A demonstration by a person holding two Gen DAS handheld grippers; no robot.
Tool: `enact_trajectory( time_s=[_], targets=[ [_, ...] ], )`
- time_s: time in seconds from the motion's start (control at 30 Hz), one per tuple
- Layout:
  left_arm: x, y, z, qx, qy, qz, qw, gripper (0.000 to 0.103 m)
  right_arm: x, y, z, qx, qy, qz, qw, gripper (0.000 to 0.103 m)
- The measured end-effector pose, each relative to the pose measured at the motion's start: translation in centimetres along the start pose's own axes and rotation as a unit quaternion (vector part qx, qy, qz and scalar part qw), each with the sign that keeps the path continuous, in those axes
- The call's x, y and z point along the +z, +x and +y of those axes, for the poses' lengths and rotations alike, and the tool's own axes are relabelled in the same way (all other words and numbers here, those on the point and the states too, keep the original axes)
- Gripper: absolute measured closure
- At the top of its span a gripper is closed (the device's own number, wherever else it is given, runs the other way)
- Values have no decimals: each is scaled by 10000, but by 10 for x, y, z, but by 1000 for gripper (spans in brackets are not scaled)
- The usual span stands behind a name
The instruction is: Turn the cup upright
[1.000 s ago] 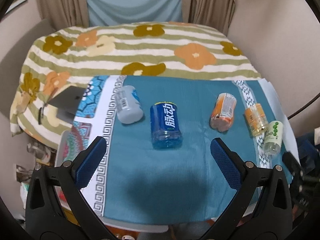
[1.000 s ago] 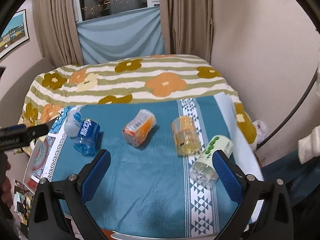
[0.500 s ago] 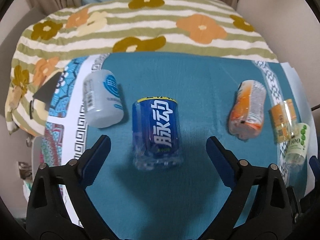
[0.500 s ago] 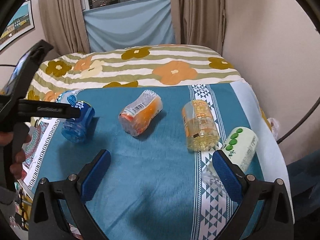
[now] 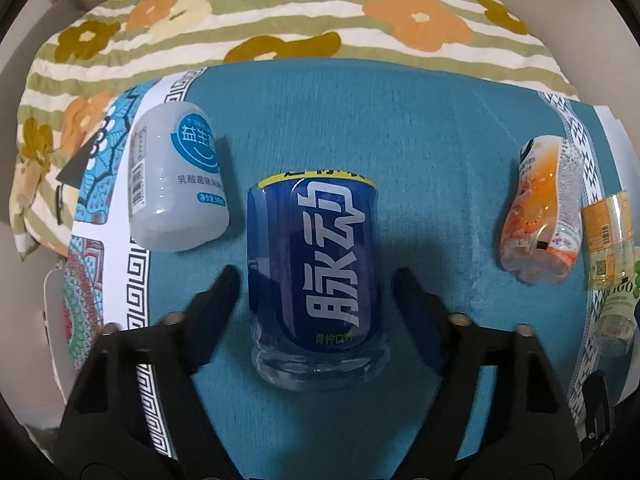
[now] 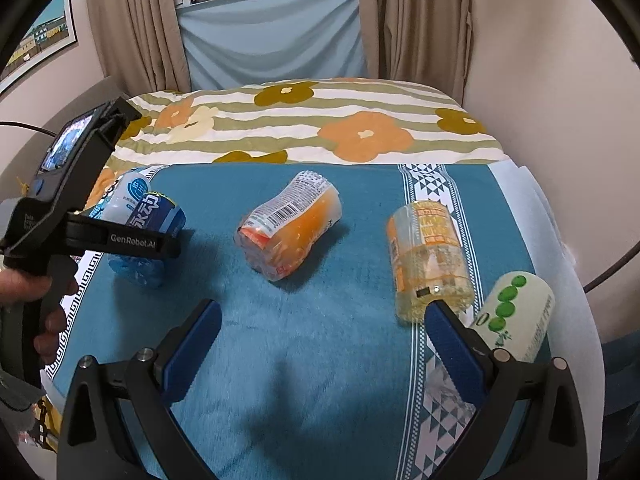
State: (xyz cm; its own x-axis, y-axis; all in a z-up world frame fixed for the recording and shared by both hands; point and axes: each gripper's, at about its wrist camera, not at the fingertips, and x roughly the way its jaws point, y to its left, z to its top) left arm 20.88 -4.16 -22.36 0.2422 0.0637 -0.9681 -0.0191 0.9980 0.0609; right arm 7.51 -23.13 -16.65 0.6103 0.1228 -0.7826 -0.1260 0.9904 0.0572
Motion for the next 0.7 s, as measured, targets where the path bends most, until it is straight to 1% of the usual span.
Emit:
enact_trajectory(
  time_s=[0.07,0.1,0.13,0.43,0.7],
  targets=[
    [1,3,0,-8,-6,60,10000,27,1,2,0,10,10,5,10000,1],
    [1,5,1,-31,-14,83,10000,32,1,2,1,7,16,6,10000,1],
    [1,6,1,-46,-20,97,9999,33,1,2,1,-2,20,5,10000,1],
    [-2,-2,2,-122,74,37,9999,34,3,0,1,-1,47,-16,10000,1],
    [-12,-32,0,-227,134,-118,9996,34,5,-15,3,41,138,-119,9998,1]
  ],
)
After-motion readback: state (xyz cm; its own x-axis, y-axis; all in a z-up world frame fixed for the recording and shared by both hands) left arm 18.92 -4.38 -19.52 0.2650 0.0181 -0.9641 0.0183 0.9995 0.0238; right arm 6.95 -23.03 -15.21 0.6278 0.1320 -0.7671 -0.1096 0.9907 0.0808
